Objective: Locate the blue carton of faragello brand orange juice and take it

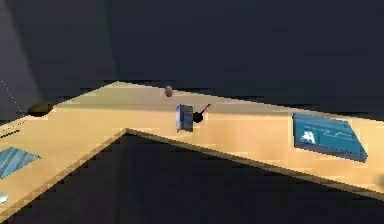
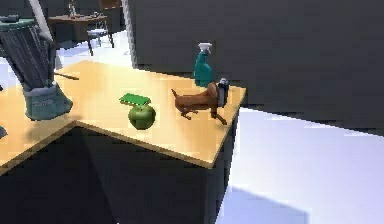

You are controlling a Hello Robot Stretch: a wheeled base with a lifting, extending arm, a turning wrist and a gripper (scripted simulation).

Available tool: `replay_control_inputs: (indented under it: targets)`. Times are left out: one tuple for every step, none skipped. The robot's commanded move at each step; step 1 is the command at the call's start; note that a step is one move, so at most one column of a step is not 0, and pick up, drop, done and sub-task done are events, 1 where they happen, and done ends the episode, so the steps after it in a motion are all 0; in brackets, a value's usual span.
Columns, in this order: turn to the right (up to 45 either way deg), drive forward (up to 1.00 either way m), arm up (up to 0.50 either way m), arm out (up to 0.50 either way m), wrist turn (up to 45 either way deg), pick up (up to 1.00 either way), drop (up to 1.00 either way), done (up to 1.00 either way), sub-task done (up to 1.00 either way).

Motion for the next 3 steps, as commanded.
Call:
replay_control_inputs:
  targets:
    - [3.0,0.00,0.00,0.00,0.0,0.00,0.00,0.00,0.00]
    - [0.0,0.30,0.00,0.00,0.0,0.00,0.00,0.00,0.00]
    - [-45.0,0.00,0.00,0.00,0.0,0.00,0.00,0.00,0.00]
